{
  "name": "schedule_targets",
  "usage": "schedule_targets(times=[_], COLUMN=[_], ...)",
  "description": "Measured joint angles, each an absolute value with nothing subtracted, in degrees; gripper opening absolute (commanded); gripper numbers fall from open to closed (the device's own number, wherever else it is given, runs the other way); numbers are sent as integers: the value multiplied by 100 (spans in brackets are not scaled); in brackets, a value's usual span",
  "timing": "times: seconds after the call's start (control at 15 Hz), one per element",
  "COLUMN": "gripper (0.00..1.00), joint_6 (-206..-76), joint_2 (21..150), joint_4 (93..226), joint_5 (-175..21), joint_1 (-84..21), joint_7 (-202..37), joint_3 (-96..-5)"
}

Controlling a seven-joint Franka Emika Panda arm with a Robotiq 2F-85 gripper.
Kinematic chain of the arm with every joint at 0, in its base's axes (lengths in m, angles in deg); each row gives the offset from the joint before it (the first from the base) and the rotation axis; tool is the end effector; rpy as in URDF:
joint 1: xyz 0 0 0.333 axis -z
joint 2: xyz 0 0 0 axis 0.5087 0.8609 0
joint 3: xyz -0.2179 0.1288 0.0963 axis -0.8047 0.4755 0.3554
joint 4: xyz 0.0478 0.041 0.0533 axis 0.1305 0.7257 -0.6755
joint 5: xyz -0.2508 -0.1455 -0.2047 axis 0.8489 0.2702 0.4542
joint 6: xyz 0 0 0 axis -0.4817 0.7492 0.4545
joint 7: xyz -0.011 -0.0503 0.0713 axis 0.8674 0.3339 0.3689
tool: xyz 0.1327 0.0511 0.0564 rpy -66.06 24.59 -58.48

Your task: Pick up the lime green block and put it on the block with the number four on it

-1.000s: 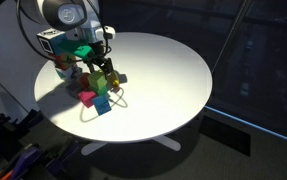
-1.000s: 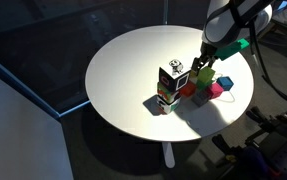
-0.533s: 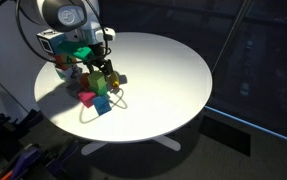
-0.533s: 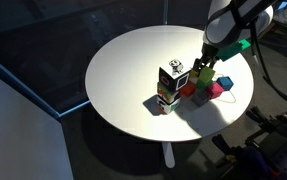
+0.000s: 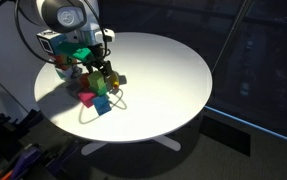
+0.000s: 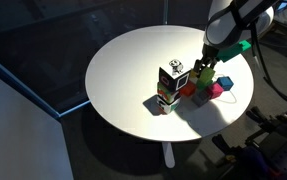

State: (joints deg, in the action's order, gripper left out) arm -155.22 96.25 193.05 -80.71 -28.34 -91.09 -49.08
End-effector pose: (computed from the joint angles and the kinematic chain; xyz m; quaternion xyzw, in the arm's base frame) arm 0.5000 -0.0465 0.1066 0.9992 -0.0144 -0.0373 0.0054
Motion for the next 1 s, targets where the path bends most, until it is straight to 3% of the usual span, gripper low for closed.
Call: schedule_targets(times=[0.2,0.33,1.0], gripper=[40,31,24], joint_6=[-15506,-15464,-15032], joint_2=[9625,9625,9440], joint_4=[19305,19305,19284], joint_5=[-8071,-8071,-7992], joint_1=[-2834,-2834,-2934], joint_7=[-9108,-9096,-8630], joint_3=[-4908,-4910,-4972])
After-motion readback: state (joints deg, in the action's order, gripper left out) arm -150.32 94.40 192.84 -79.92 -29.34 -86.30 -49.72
